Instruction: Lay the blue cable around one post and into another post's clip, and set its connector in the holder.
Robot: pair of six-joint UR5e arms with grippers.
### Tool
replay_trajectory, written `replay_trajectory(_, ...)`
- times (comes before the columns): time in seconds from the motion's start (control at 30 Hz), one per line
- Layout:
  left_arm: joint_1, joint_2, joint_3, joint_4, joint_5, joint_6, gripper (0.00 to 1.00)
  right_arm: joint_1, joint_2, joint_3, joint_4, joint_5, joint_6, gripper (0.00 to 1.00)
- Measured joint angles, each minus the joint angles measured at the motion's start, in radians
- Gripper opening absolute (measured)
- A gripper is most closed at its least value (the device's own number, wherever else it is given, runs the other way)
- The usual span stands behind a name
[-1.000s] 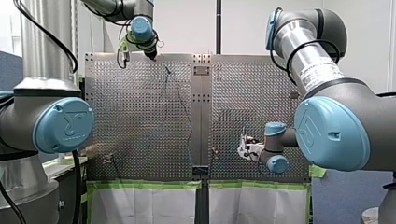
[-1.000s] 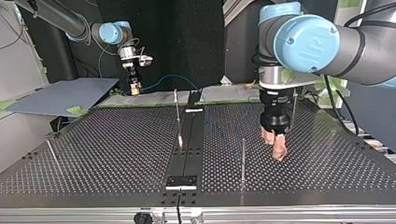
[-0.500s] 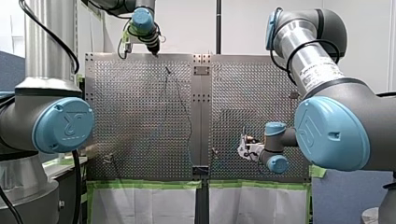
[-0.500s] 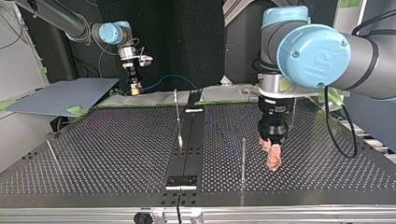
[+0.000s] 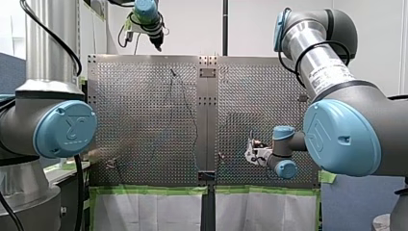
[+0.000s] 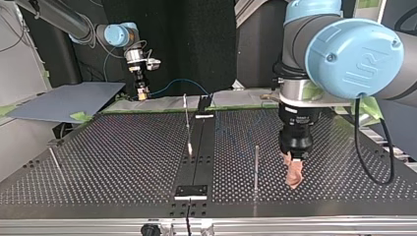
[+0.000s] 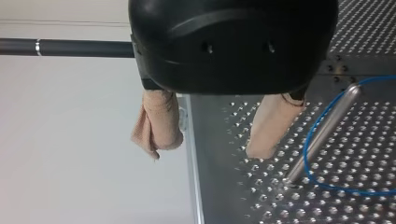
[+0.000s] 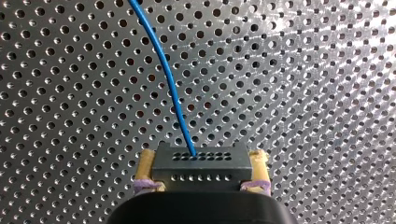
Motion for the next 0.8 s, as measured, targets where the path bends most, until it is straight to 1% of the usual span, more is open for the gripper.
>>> replay_trajectory(0.8, -0.006, 0.000, 0.002, -0.203, 0.000, -0.001, 1.00, 0.000, 0.000, 0.000, 0.000, 0.000, -0.001, 0.00)
